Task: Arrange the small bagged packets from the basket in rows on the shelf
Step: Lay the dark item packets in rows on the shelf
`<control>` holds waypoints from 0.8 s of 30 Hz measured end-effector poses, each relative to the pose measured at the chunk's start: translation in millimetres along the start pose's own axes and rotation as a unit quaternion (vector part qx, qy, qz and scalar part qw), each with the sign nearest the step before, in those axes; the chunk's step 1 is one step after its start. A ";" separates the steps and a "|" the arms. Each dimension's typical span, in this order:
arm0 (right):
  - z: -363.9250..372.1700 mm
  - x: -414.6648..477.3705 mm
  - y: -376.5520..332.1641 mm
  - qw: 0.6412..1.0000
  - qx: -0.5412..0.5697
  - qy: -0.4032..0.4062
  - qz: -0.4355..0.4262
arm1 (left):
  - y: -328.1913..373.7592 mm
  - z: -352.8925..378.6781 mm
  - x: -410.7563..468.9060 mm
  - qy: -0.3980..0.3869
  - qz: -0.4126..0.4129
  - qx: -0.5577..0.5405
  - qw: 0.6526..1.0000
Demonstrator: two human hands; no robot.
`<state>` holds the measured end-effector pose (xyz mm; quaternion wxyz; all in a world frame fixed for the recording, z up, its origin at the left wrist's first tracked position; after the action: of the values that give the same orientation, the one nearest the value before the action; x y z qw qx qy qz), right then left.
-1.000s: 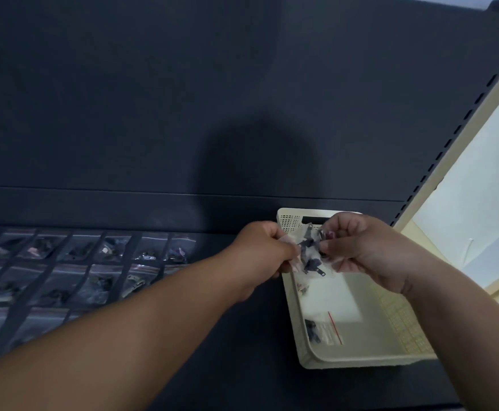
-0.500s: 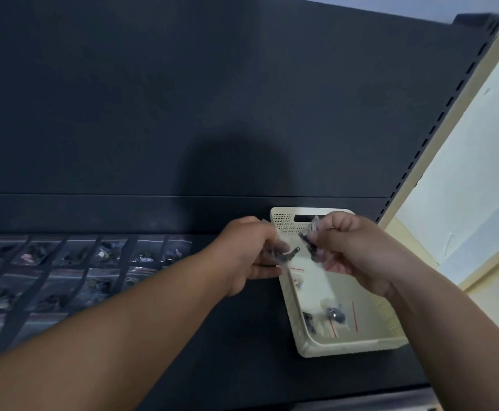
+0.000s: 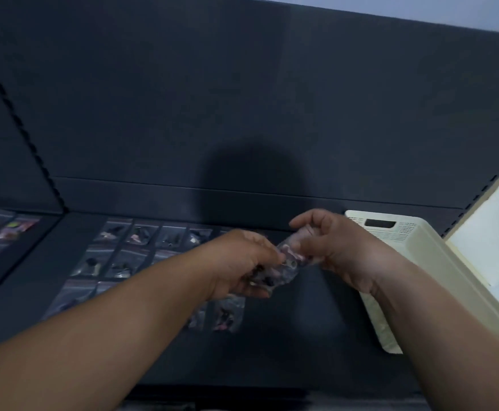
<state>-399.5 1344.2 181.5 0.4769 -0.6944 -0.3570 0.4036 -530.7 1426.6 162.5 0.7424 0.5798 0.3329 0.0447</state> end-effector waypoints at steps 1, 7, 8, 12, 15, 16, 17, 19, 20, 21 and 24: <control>7.4 3.7 -2.0 0.999 0.040 0.034 -0.004 | -3.1 -7.5 -2.5 0.007 -0.001 -0.006 1.000; 49.5 10.6 16.7 0.978 0.200 0.030 0.058 | -12.0 -38.9 -10.4 0.085 0.028 -0.111 0.990; 57.5 9.3 19.7 0.980 0.191 0.004 0.058 | -13.0 -41.8 -11.0 0.090 0.032 -0.121 0.988; 72.2 12.3 19.8 0.987 0.154 -0.009 0.034 | -17.7 -46.4 -11.8 0.091 0.026 -0.118 0.988; 71.0 15.3 21.5 0.990 0.135 -0.006 0.036 | -21.5 -47.4 -10.6 0.095 0.018 -0.106 0.990; 69.5 15.5 23.9 0.991 0.130 -0.007 0.044 | -23.0 -47.0 -9.8 0.094 0.014 -0.102 0.990; 67.6 15.3 27.4 0.991 0.124 -0.004 0.055 | -24.7 -46.3 -9.1 0.092 0.010 -0.099 0.991; 61.4 13.1 35.9 0.991 0.112 0.007 0.077 | -28.5 -46.6 -8.1 0.093 0.005 -0.097 0.991; 56.8 10.4 40.8 0.991 0.105 0.017 0.083 | -30.3 -48.1 -8.0 0.097 0.004 -0.095 0.991; 51.6 7.2 46.2 0.992 0.091 0.027 0.086 | -32.5 -50.7 -7.9 0.101 0.003 -0.089 0.991; 39.4 -4.7 63.4 0.993 0.007 0.043 0.109 | -37.7 -59.6 -8.4 0.114 0.002 -0.055 0.992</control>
<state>-430.0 1336.4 113.7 0.4497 -0.7428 -0.2552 0.4252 -581.8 1460.2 126.3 0.7304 0.5300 0.4109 0.1301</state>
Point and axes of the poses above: each hand's wrist, its own x-axis towards the middle knuckle, its own z-axis out of the palm, y = z × x, the point moved 3 cm from there along x, towards the middle knuckle, and after that the axes turned 5 degrees about -x, right-handed, at the moved point
